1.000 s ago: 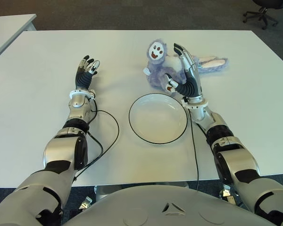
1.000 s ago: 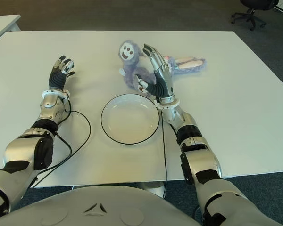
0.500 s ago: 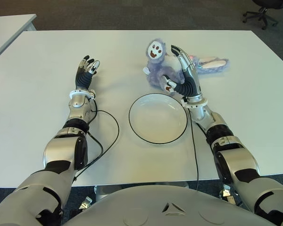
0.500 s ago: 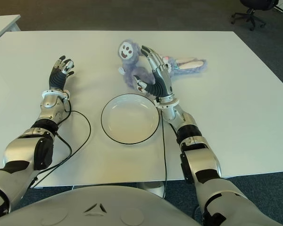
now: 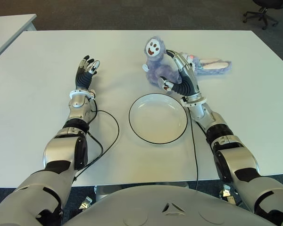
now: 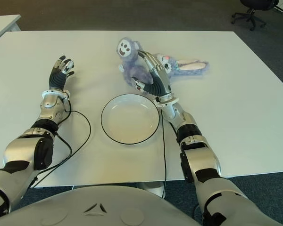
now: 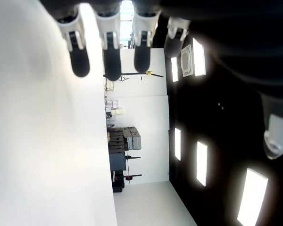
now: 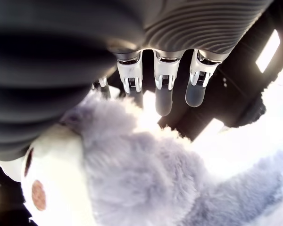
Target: Put the doll into the plate.
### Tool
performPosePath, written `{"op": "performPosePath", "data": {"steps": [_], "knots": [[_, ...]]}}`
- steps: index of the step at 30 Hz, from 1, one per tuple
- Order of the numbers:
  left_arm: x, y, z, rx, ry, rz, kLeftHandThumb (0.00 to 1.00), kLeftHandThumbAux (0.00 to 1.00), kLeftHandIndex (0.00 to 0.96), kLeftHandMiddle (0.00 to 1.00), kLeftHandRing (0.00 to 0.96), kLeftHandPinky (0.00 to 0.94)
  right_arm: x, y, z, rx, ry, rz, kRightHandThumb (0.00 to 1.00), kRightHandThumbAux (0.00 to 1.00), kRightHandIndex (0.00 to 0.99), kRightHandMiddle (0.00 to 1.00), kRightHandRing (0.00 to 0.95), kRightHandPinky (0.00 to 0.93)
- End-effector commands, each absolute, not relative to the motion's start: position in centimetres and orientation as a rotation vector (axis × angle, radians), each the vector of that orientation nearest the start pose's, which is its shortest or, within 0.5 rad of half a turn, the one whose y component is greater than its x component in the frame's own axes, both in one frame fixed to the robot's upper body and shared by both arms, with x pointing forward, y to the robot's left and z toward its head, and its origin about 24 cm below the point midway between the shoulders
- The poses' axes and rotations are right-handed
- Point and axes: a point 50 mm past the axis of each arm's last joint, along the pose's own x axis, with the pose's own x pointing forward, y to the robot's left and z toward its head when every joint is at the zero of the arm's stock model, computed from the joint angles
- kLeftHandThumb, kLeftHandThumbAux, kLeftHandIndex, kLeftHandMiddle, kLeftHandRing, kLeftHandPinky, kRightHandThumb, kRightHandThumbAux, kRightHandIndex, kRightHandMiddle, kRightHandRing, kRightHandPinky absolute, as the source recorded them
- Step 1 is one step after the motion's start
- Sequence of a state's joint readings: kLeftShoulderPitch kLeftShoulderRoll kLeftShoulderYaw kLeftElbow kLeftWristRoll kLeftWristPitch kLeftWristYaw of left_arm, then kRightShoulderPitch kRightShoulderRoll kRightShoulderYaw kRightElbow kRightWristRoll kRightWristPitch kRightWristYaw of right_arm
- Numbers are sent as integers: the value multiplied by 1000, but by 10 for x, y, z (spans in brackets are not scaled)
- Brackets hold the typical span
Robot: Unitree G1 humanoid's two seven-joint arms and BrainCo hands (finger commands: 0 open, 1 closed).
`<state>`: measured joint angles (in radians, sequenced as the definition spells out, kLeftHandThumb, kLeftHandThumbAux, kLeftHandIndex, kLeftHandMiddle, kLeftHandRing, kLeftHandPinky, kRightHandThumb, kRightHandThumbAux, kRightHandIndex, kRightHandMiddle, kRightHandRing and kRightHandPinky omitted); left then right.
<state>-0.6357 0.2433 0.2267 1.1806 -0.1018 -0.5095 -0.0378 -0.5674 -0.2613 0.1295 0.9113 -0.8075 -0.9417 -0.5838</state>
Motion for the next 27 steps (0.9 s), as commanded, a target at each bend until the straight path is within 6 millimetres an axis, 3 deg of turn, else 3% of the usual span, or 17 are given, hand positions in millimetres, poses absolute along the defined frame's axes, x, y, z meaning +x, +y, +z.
{"op": "performPosePath", "data": {"steps": [1, 9, 18, 27], "knots": [[308, 231, -22, -14, 216, 184, 0, 456, 5, 140, 166, 187, 198, -138, -91, -584, 98, 251, 416, 487, 1, 120, 91, 9], [308, 231, -22, -15, 221, 184, 0, 457, 4, 142, 169, 188, 202, -128, -82, -558, 24, 318, 379, 478, 11, 117, 86, 15], [309, 228, -22, -18, 225, 172, 0, 443, 0, 143, 163, 140, 206, -111, -70, -517, -107, 375, 401, 484, 24, 112, 84, 31], [310, 226, -21, -12, 224, 168, 0, 446, 0, 138, 158, 112, 208, -109, -64, -497, -169, 371, 365, 471, 29, 110, 87, 39]]}}
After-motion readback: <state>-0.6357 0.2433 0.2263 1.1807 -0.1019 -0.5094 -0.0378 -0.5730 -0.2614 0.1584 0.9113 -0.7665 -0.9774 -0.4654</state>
